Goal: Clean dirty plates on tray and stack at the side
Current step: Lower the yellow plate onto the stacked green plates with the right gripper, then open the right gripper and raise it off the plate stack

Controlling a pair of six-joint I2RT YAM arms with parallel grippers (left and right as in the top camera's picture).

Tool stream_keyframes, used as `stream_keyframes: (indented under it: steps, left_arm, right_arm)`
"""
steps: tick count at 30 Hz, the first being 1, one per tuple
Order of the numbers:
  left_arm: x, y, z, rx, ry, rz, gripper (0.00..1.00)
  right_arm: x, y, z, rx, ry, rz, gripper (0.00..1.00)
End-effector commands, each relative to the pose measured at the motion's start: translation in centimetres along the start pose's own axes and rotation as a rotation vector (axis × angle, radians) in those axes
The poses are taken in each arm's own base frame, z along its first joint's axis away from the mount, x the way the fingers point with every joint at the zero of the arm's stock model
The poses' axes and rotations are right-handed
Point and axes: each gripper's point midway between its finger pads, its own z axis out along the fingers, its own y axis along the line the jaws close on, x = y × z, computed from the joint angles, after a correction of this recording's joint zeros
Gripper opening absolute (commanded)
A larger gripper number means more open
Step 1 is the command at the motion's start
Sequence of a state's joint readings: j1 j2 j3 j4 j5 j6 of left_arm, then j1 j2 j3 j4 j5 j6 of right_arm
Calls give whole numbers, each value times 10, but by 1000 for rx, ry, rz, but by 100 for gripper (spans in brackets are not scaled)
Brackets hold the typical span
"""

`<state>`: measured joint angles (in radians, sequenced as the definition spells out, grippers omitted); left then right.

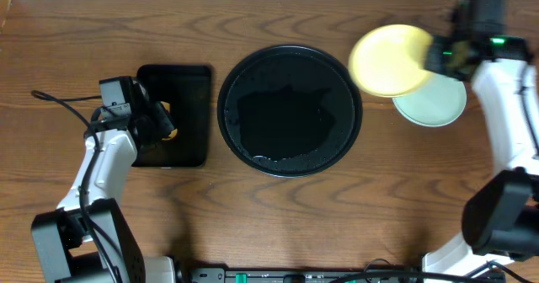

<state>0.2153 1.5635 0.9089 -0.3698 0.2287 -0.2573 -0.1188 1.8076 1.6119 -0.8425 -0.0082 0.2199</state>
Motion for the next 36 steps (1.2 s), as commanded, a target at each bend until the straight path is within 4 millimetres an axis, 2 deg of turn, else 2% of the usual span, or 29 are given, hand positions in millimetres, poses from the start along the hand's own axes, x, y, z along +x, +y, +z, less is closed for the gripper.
stream_keyframes:
  steps: [1, 4, 7, 10, 13, 19, 20, 22, 24, 27, 30, 34, 36]
  left_arm:
    - [1, 4, 3, -13, -4, 16, 8]
    - [-2, 3, 3, -10, -14, 18, 8]
    - [-4, 2, 3, -7, -23, 19, 8]
    - [-6, 2, 3, -5, -29, 20, 8]
    - [-6, 1, 3, -4, -31, 20, 8]
    - [-8, 1, 3, -2, -37, 22, 9]
    - [-8, 1, 3, -3, -37, 22, 9]
    - [-7, 1, 3, -2, -37, 22, 9]
    - [-7, 1, 3, -3, -37, 22, 16]
    - [-7, 1, 3, -2, -37, 22, 17]
    - [-7, 1, 3, -3, -37, 22, 30]
    - [-8, 1, 3, -2, -37, 22, 35]
    - [-8, 1, 3, -2, -37, 22, 46]
  right_arm:
    - [-3, -49, 3, 40, 17, 127, 1]
    - [1, -86, 12, 86, 38, 197, 1]
    - [9, -110, 25, 112, 72, 242, 1]
    - [15, -123, 38, 127, 98, 265, 1]
    - [19, -126, 47, 124, 118, 273, 3]
    - [16, -113, 51, 59, 116, 270, 13]
    - [17, -111, 51, 51, 118, 271, 18]
    - [18, -110, 51, 45, 122, 271, 41]
    - [19, -108, 51, 40, 130, 271, 52]
    - [25, -92, 51, -14, 161, 262, 57]
    - [32, -70, 51, -81, 200, 234, 59]
    - [43, -44, 50, -124, 243, 183, 59]
    - [48, -32, 50, -132, 261, 160, 60]
